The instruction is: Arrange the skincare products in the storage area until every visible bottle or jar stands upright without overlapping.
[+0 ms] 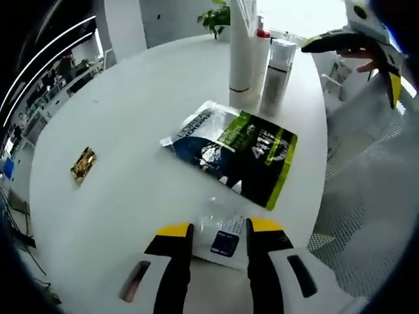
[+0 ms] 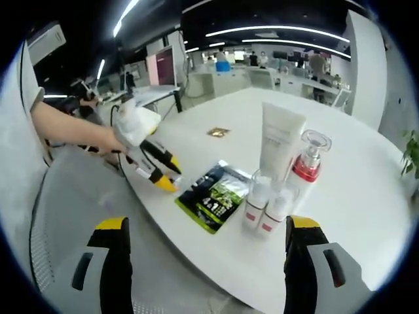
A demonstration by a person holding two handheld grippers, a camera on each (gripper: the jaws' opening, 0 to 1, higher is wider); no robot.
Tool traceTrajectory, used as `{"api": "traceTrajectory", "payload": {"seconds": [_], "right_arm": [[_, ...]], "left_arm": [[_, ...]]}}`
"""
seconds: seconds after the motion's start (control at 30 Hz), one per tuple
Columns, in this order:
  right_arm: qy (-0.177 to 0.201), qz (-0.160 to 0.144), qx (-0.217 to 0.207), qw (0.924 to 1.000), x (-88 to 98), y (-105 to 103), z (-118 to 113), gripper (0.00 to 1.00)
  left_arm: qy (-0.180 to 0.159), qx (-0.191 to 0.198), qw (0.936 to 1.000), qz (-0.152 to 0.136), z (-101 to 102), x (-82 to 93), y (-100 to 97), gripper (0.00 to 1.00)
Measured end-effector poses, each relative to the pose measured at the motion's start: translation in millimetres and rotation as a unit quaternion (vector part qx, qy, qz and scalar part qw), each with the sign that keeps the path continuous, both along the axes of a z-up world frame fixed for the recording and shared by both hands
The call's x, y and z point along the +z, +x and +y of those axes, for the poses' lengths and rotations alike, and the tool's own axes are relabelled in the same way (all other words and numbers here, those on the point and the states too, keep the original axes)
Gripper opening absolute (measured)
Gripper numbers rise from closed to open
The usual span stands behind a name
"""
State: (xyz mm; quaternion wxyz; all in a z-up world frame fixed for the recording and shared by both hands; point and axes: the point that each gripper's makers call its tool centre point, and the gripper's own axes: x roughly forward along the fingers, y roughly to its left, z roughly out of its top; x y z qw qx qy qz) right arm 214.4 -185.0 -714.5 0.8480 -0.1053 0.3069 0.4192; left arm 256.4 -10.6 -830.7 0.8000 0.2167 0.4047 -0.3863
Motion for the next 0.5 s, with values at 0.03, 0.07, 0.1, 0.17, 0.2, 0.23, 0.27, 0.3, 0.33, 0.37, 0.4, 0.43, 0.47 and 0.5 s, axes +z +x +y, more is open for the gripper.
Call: {"api": "traceTrajectory", "payload": {"seconds": [0.03, 0.07, 0.1, 0.17, 0.2, 0.23, 0.27, 0.3, 0.33, 0.37, 0.4, 0.43, 0.47, 0.5], "right_arm": [[0.0, 0.0, 0.0, 1.0, 0.1, -0.1, 0.0, 0.98], [0.0, 0.0, -0.001, 1.0, 0.2, 0.0, 0.0, 0.98], [0.001, 0.0, -0.001, 1.0, 0.3, 0.1, 0.0, 0.98], [0.0, 0.0, -0.001, 1.0, 0.3, 0.0, -0.1, 0.98], [0.0, 0.0, -0.001, 1.0, 0.3, 0.0, -0.2, 0.98], [0.0, 0.0, -0.001, 1.0, 0.3, 0.4, -0.2, 0.98], [0.001, 0.0, -0.001, 1.0, 0.3, 0.5, -0.3, 0.98], [0.001, 0.0, -0.002, 1.0, 0.4, 0.6, -0.4, 0.98], [0.001, 0.0, -0.002, 1.0, 0.4, 0.7, -0.5, 0.98], [0.0, 0.0, -0.002, 1.0, -0.2, 0.8, -0.9, 0.98], [0.0, 0.0, -0.001, 1.0, -0.3, 0.9, -0.9, 0.98], [0.0, 0.0, -0.001, 1.0, -0.2, 0.8, -0.7, 0.98], [0.0, 0.0, -0.001, 1.0, -0.3, 0.8, -0.6, 0.98], [0.0, 0.0, -0.001, 1.0, -0.3, 0.7, -0.7, 0.98]], "left_arm": [[0.0, -0.011, 0.9999, -0.001, -1.5, 0.0, -0.4, 0.34], [-0.002, -0.024, 0.9997, 0.0, -3.1, -0.2, -0.8, 0.34], [-0.002, -0.043, 0.9991, -0.002, -5.0, -0.4, -1.2, 0.34], [-0.001, -0.066, 0.9978, 0.001, -6.9, -0.5, -2.9, 0.34], [0.0, -0.064, 0.9979, 0.001, -5.7, -1.1, -1.6, 0.35], [0.001, -0.063, 0.998, 0.002, -4.8, -1.3, 0.8, 0.35], [0.003, -0.065, 0.9978, 0.003, -4.5, -1.2, 0.8, 0.35], [0.005, -0.071, 0.9975, 0.003, -4.7, -1.4, 0.6, 0.35], [0.006, -0.072, 0.9974, 0.004, -4.8, -1.4, 0.8, 0.35], [0.007, -0.075, 0.9972, 0.003, -4.9, -1.5, 1.3, 0.35], [0.008, -0.075, 0.9971, 0.003, -5.2, -1.3, 1.8, 0.35], [0.008, -0.076, 0.9971, 0.003, -5.3, -1.4, 2.3, 0.35], [0.008, -0.076, 0.997, 0.004, -5.2, -1.5, 2.9, 0.35], [0.009, -0.076, 0.997, 0.004, -5.1, -1.7, 3.5, 0.35]]}}
